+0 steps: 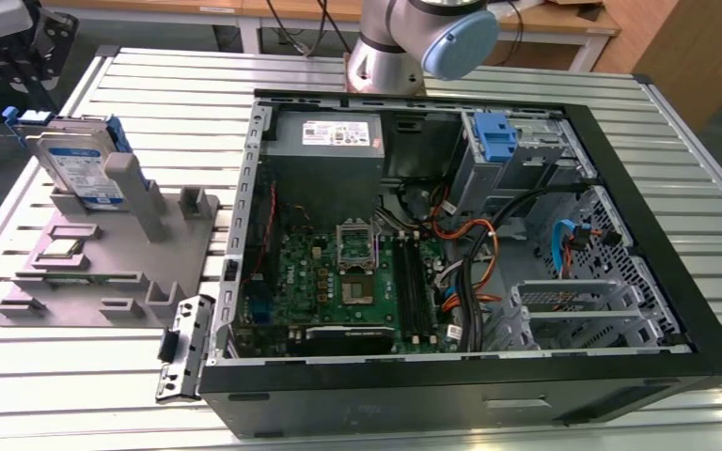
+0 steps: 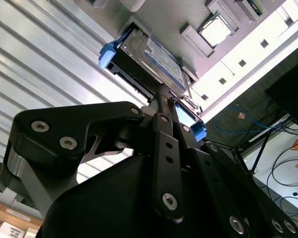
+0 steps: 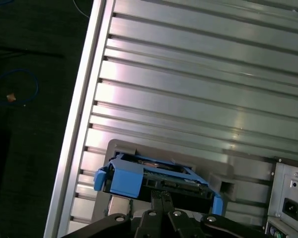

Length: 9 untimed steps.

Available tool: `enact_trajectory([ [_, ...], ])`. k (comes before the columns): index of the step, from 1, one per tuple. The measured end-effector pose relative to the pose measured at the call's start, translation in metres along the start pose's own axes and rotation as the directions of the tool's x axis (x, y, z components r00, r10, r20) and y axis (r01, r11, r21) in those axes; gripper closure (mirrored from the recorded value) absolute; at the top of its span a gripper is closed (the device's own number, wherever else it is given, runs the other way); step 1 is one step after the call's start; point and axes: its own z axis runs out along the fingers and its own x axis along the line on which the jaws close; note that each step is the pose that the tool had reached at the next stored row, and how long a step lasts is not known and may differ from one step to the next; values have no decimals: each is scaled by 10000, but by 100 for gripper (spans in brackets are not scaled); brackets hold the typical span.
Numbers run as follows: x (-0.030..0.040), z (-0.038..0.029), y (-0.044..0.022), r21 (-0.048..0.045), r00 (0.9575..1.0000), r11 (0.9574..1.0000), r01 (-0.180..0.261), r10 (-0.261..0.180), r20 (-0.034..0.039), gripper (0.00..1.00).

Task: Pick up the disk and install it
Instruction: 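Pick up the disk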

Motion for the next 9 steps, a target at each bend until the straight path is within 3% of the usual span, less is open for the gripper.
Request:
enact_trajectory([
  [9,0,0,0,-6,9999,9999,171,-171,-8,89],
])
